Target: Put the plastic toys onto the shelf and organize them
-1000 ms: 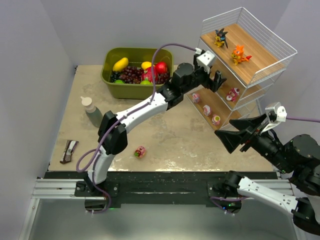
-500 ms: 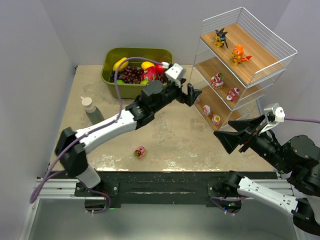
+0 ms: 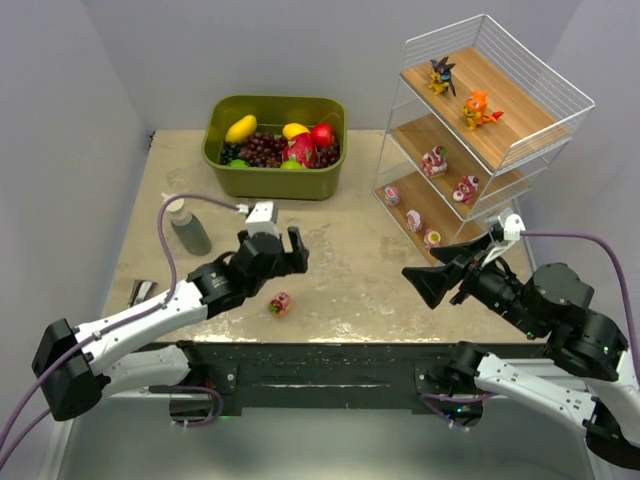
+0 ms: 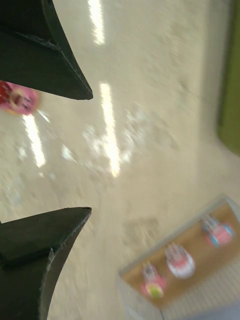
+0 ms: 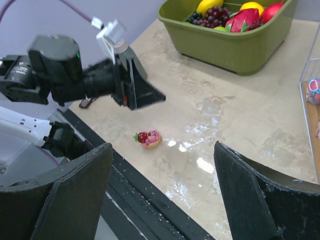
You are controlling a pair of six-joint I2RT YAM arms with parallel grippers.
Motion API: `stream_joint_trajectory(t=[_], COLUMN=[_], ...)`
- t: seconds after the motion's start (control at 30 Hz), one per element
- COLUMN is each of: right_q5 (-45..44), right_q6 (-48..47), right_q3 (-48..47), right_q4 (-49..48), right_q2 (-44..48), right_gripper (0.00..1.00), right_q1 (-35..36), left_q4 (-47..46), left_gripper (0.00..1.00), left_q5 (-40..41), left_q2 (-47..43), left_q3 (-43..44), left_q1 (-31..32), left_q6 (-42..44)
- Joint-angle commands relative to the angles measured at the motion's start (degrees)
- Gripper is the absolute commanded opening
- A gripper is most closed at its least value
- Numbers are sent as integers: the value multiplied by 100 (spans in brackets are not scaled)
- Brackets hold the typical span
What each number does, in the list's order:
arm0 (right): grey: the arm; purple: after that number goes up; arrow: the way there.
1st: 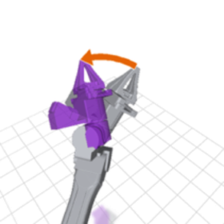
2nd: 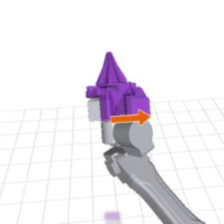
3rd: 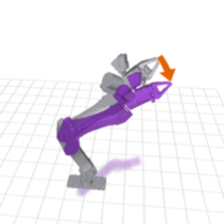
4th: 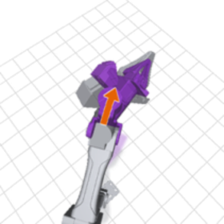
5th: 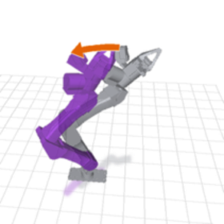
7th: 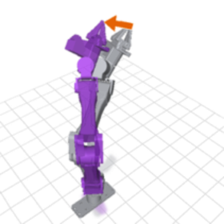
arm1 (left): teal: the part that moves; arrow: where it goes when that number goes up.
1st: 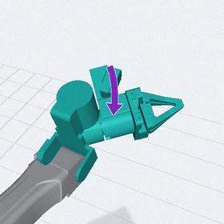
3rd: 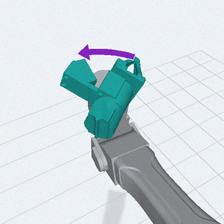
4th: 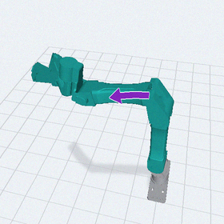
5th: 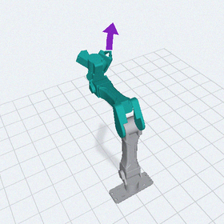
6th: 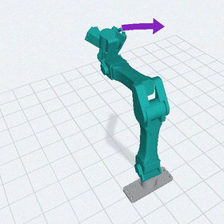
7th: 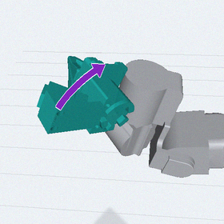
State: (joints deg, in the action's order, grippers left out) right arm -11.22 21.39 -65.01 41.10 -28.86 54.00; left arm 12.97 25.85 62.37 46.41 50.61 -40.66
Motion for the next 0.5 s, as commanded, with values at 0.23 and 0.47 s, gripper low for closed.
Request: stream_joint_trajectory(t=[0.23,0.47], right_q5=[138,120], right_q6=[85,32], right_q3=[200,112], right_q4=[-410,-313], right_q2=[-58,-58], right_gripper=[86,86], right_q1=[14,14], left_q4=[1418,1463], left_gripper=[82,70], left_q5=[395,412], left_q2=[-595,-225], left_q3=[-1468,-1697], left_q1=[678,959], left_q6=[-2094,-2587])
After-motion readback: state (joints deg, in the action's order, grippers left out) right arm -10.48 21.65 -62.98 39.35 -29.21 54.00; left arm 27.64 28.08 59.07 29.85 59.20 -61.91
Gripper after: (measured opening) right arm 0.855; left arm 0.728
